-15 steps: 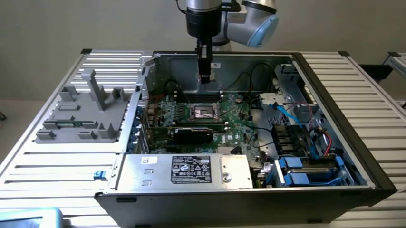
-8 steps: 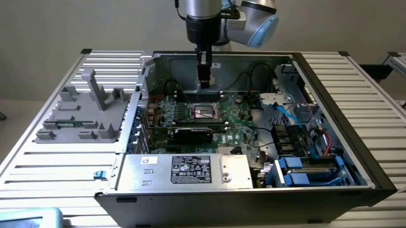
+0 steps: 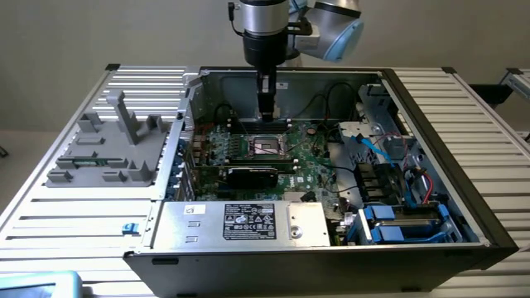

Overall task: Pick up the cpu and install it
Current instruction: 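Place the cpu into insertion slot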

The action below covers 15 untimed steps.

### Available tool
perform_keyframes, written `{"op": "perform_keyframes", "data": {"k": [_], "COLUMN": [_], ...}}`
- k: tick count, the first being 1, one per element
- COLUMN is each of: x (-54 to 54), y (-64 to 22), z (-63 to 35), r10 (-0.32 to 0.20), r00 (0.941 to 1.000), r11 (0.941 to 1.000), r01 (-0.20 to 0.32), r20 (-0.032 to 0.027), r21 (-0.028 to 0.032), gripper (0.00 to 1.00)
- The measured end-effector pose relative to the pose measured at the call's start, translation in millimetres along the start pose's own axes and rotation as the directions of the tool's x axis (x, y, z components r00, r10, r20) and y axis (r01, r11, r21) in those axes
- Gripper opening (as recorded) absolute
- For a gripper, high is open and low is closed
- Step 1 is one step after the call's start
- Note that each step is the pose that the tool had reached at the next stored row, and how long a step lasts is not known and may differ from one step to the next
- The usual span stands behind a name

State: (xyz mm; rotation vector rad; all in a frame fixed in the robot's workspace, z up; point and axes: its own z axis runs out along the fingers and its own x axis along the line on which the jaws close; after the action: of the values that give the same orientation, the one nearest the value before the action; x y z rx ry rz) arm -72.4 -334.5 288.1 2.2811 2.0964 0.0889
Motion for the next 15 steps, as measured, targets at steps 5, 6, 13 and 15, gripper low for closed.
{"op": "perform_keyframes", "data": {"k": [5, 6, 13, 15], "x": [-1.9, -2.3, -5.0, -5.6], "y": [-0.5, -0.6, -1.3, -1.5], "z": [9.2, 10.9, 23.5, 27.2], "r10": [0.000, 0.001, 0.002, 0.003], "r00": [1.0000, 1.0000, 1.0000, 1.0000], "r11": [1.0000, 1.0000, 1.0000, 1.0000], "r01": [0.000, -0.001, -0.002, -0.003], "r20": [-0.0009, -0.0010, -0.0028, -0.0035], "r21": [0.0001, 0.0001, 0.0002, 0.0003], "gripper": [0.55, 0.55, 0.55, 0.55]}}
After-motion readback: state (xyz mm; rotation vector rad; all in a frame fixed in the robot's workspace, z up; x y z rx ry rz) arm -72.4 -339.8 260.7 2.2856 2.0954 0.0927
